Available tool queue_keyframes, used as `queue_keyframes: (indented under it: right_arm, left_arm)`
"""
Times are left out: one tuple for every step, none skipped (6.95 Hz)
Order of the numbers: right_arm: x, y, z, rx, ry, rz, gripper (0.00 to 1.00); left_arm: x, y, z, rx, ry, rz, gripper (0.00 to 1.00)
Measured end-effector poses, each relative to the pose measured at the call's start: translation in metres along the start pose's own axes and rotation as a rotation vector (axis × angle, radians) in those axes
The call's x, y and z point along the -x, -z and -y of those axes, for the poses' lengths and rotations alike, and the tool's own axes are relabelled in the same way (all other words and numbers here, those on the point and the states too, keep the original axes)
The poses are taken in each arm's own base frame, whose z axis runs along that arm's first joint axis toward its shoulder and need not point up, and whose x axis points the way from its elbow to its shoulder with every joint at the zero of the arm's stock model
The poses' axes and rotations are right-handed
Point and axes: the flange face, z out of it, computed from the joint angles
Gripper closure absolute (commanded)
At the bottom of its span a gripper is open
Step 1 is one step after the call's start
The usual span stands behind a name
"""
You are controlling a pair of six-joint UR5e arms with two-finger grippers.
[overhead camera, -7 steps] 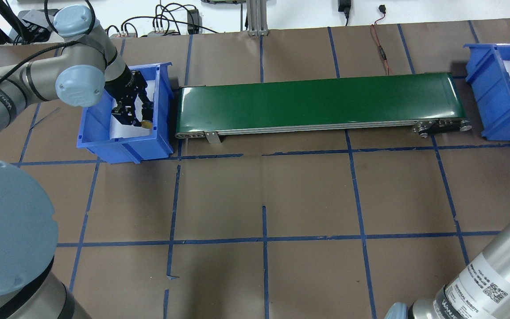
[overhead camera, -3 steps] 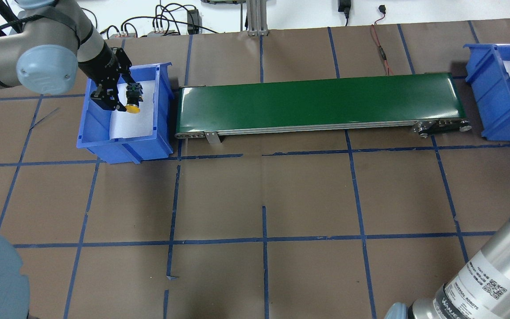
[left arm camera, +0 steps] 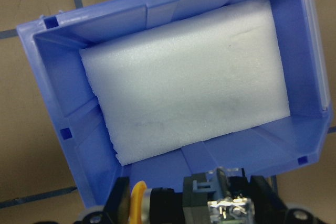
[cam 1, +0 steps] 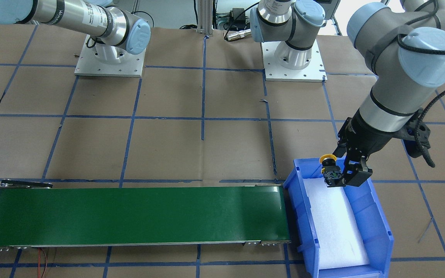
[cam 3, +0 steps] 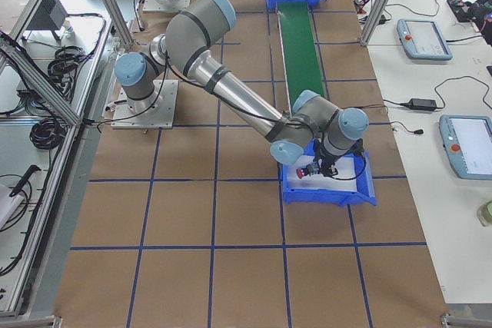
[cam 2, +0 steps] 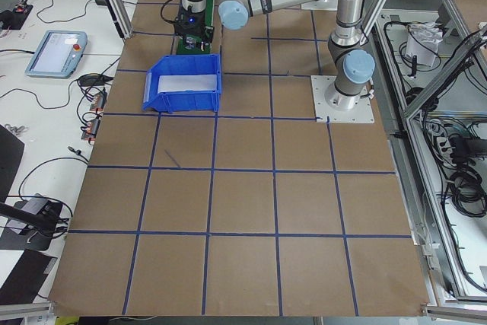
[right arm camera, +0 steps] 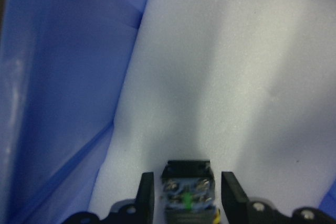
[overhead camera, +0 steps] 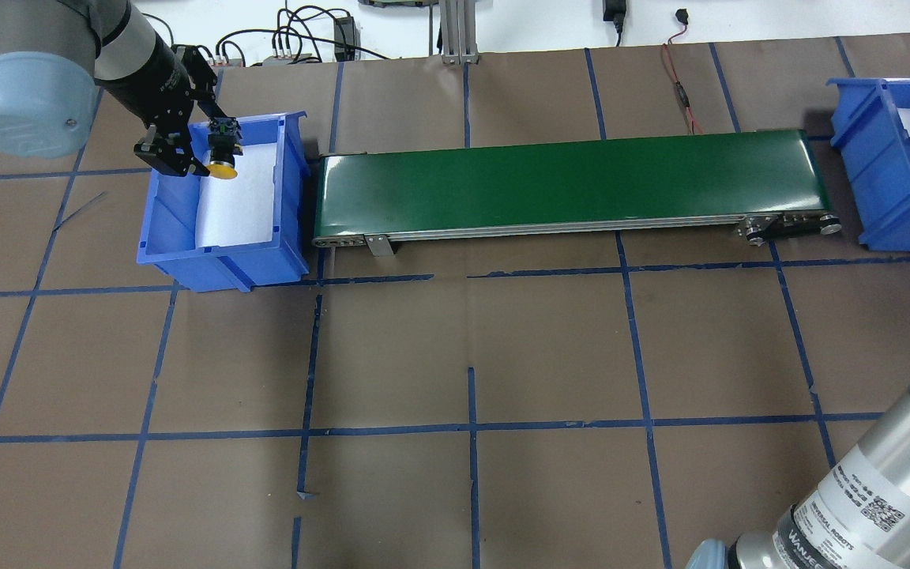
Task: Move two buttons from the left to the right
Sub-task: 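Carry the yellow-capped switch with the left gripper onto the conveyor end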
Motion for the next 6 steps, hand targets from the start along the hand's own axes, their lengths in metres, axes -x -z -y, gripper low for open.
queue_keyframes:
  right_arm:
    - [0.000,0.000,0.000,0.000,0.001,0.000,0.39]
    - [0.000,0.001,0.000,0.000,0.001,-0.001,0.38]
    - [0.000,0.003,-0.001,-0.002,0.000,-0.004,0.35]
    - [0.000,0.010,-0.001,-0.007,0.000,-0.011,0.30]
    - [0.001,0.024,-0.002,-0.019,0.000,-0.026,0.25]
    - [0.003,0.045,-0.003,-0.037,0.003,-0.047,0.20]
  left_arm:
    - [-0.004,0.010,-0.023,-0.003,-0.025,-0.017,0.27]
    - [-0.013,0.016,-0.048,-0.002,-0.037,-0.033,0.27]
    - [-0.026,0.015,-0.070,0.003,-0.030,-0.039,0.27]
    - [-0.039,0.005,-0.090,0.010,-0.024,-0.035,0.27]
    - [-0.050,-0.011,-0.107,0.014,-0.022,-0.021,0.27]
    - [-0.058,-0.030,-0.118,0.011,-0.022,-0.010,0.27]
